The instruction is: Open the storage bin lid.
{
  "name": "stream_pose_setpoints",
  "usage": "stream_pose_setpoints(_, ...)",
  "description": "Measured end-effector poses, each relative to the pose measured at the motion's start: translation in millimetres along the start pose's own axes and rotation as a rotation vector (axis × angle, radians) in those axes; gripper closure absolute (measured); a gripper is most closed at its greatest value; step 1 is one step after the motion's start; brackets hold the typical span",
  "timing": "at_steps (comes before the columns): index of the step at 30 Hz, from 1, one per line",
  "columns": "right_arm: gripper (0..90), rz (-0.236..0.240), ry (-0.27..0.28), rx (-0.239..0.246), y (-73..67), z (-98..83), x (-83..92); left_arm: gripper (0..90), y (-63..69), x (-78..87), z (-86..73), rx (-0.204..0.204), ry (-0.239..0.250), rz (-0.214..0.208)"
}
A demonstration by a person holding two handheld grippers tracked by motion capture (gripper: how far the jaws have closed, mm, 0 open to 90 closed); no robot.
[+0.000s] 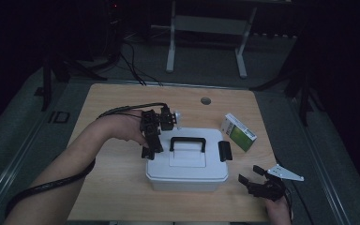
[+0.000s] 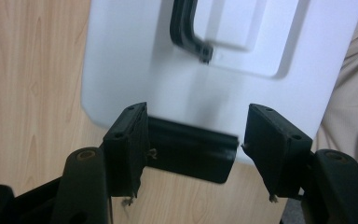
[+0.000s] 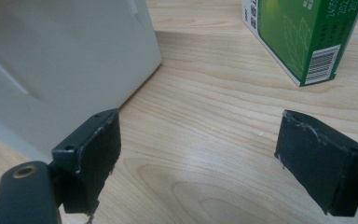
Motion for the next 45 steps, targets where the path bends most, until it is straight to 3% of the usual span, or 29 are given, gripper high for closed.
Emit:
stream_pose_setpoints(4,13.7,0.003,-0.001,0.001,-0.3,-0.3,0.6,40.3,-0.5,-3.2,10.6,-0.015,0.033,-0.004)
stream_pose_setpoints(14,13.7,0.002,-0.012,0.012,-0.9,-2.1,-0.5,40.3,-4.9,-10.1,31.8,-0.048,0.047,-0.004)
stream_pose_setpoints(21,13.7,0.002,-0.01,0.016,-1.4,-1.0,0.3,40.3,-6.2,-14.6,41.9,-0.056,0.025,-0.008)
stream_pose_setpoints(26,13.7,0.004,-0.01,0.012,-0.9,-1.8,0.4,40.4,-4.2,-20.2,48.2,-0.09,0.007,-0.014)
stream_pose_setpoints(31,13.7,0.008,-0.013,0.015,-1.7,-2.2,-0.3,42.2,-6.5,-26.1,51.5,-0.081,0.0,-0.017)
stream_pose_setpoints(38,13.8,0.009,-0.015,0.011,-1.3,-2.7,-0.4,61.9,-2.6,-26.7,55.1,-0.111,0.017,-0.05)
stream_pose_setpoints(45,13.7,0.01,-0.011,0.01,-1.2,-1.8,0.0,69.7,1.8,-28.8,55.5,-0.14,-0.003,-0.061)
Point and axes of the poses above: each handheld gripper's, and its own axes: x roughly backward along the jaws, z roughly out of its top, y roughly to its right, the point moved 10 cm from there along -x, roughly forward along the jaws, and after that the axes turned 3 degrees about z, right-handed, at the moved point
